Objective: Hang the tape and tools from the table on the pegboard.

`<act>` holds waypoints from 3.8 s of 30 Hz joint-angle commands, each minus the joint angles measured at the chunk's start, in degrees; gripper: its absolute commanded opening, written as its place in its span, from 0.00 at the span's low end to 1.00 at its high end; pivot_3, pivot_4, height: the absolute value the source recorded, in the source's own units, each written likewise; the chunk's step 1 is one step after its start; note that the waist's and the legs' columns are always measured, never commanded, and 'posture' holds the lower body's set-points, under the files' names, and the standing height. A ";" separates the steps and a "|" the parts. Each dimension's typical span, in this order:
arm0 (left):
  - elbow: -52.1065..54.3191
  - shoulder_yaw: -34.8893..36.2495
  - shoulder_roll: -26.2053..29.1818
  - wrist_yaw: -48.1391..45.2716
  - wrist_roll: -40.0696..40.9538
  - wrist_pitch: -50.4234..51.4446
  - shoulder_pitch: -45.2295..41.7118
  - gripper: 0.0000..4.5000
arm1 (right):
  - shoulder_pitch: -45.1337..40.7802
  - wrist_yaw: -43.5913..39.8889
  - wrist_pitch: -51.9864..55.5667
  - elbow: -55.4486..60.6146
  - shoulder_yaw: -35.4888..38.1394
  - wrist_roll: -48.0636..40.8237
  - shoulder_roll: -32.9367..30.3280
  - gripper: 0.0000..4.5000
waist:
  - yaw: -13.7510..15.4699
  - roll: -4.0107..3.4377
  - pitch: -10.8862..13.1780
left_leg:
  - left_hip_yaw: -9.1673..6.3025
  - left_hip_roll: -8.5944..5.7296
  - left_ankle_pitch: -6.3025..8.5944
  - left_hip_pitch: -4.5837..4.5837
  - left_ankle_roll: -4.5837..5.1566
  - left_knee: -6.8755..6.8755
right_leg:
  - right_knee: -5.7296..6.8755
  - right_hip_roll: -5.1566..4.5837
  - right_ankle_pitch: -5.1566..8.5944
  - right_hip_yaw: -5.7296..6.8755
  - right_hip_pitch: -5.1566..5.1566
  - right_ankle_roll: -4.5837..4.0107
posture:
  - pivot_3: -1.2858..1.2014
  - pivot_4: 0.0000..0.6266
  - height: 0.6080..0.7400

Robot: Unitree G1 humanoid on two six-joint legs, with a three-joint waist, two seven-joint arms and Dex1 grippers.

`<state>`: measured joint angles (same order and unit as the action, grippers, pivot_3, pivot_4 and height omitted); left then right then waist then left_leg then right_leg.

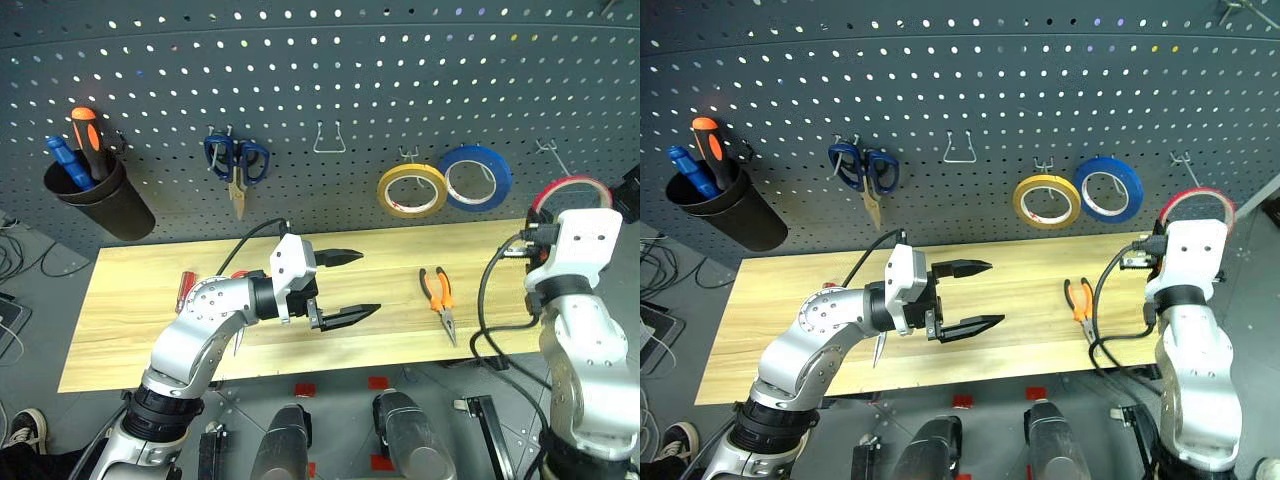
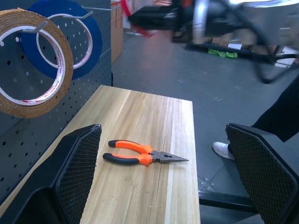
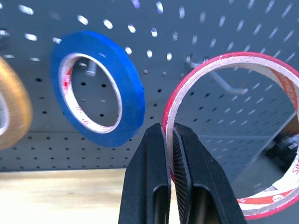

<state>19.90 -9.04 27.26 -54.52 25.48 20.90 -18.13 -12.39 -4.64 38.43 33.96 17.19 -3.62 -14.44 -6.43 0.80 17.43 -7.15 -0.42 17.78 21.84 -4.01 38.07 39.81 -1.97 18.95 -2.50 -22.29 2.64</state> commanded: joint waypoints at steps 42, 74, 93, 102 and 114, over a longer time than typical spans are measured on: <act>-0.83 3.91 20.23 -14.74 0.41 -3.46 14.23 1.00 | 12.96 6.74 34.46 8.82 -12.97 -3.57 6.07 0.99 | 0.52 -0.22 0.81 | -0.35 -0.02 -0.08 0.06 0.03 -0.16 | 0.04 -0.25 0.00 -0.05 -0.18 -0.02 | 0.47 0.55 1.00; 8.38 5.36 20.04 -8.06 0.48 -0.24 18.74 1.00 | -4.24 2.72 19.96 -29.58 -16.20 0.41 3.38 0.91 | 0.43 -0.14 0.93 | -0.30 0.07 -0.20 0.89 -0.12 -0.08 | 0.21 -0.21 0.00 0.04 -1.04 -0.05 | 0.50 0.53 1.00; 2.81 19.96 13.36 -4.49 9.34 -1.15 24.64 1.00 | 3.70 0.42 14.39 -1.68 -24.73 1.33 5.31 0.48 | 0.57 -0.03 0.87 | -0.33 0.13 -0.30 0.98 -0.15 -0.04 | 0.38 -0.20 -0.06 0.03 -1.22 -0.12 | 0.50 0.53 1.00; 4.58 27.89 10.84 -0.50 18.61 4.05 27.63 1.00 | 1.54 2.20 6.91 17.58 -36.07 2.55 12.02 0.48 | 1.27 -0.03 0.87 | -0.44 0.13 -0.33 0.95 -0.20 -0.04 | 0.36 -0.22 -0.07 0.09 -1.20 -0.12 | 0.50 0.53 1.00; 4.24 28.97 9.99 3.11 17.57 2.34 25.37 1.00 | -16.59 3.93 -9.12 -1.28 -33.37 4.71 19.32 0.48 | 1.64 0.16 0.73 | -0.50 0.11 -0.46 0.95 -0.44 -0.08 | 0.36 -0.24 -0.09 0.22 -1.19 -0.14 | 0.52 0.44 1.00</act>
<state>22.96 18.80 37.47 -51.76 42.77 24.35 7.51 -27.27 -0.95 33.23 32.36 -16.61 1.03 3.69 -4.79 0.96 18.16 -7.65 -0.31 17.31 22.79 -4.46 38.00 40.17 -2.21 18.86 -2.29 -23.48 2.49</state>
